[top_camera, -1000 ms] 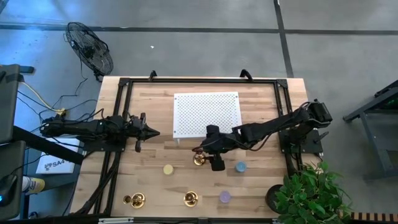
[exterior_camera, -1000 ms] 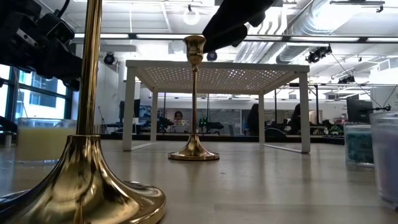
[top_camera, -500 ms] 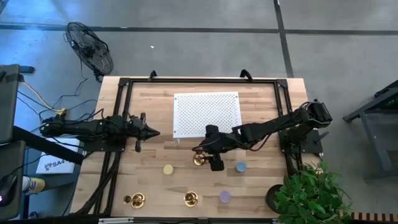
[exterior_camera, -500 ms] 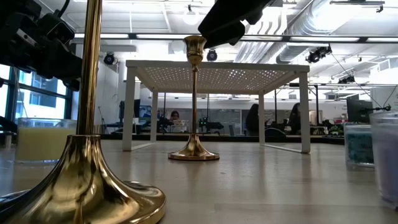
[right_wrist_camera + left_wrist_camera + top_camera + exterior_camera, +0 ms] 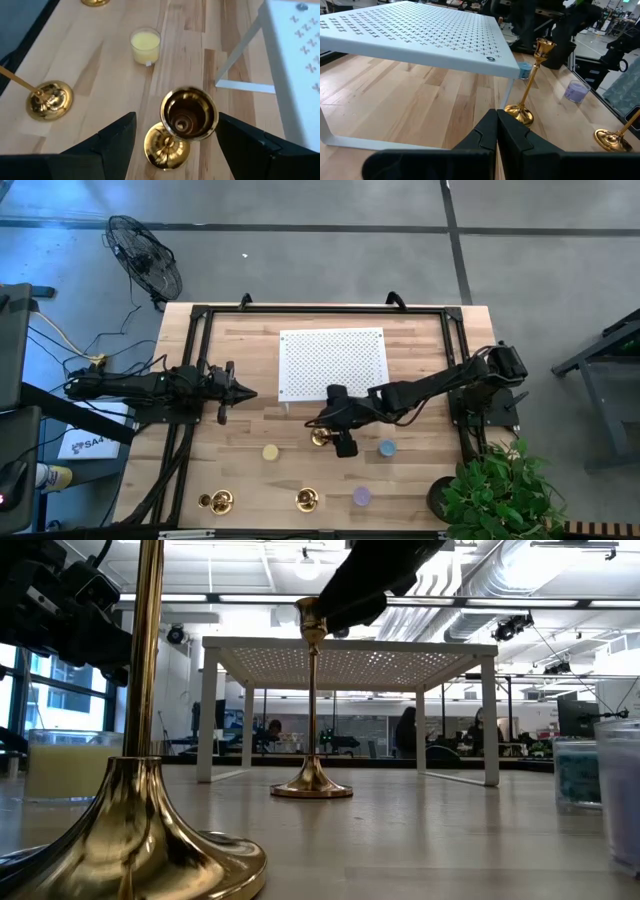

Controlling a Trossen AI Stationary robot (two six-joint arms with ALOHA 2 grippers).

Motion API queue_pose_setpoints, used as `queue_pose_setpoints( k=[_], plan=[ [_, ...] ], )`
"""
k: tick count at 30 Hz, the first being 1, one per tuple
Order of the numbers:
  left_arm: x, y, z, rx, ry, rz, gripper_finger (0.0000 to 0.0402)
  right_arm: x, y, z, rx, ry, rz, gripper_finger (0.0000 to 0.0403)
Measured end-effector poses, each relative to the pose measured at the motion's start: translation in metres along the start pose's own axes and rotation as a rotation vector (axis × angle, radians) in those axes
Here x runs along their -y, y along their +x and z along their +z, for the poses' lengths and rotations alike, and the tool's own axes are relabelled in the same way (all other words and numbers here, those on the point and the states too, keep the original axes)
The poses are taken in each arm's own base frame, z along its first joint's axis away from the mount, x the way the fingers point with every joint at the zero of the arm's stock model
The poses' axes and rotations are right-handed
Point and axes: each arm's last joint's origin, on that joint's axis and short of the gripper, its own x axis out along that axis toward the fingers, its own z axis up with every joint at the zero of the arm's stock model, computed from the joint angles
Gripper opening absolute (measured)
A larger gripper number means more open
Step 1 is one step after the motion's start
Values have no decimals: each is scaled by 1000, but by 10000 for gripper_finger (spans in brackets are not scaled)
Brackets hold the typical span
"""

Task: Pick & Place candle stick holders
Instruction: Put the top yellow candle holder on the shelf

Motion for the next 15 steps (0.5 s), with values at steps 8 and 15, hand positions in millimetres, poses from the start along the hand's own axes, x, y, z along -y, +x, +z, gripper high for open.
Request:
queue_pose_setpoints(
  k=[8, 15],
  plan=[
    [0, 0, 0, -1, 0, -1, 3, 2, 0, 3, 33, 6, 0, 258],
    [0, 0, 0, -1, 0, -1, 3, 7, 1, 3, 26, 15, 13, 211]
  ],
)
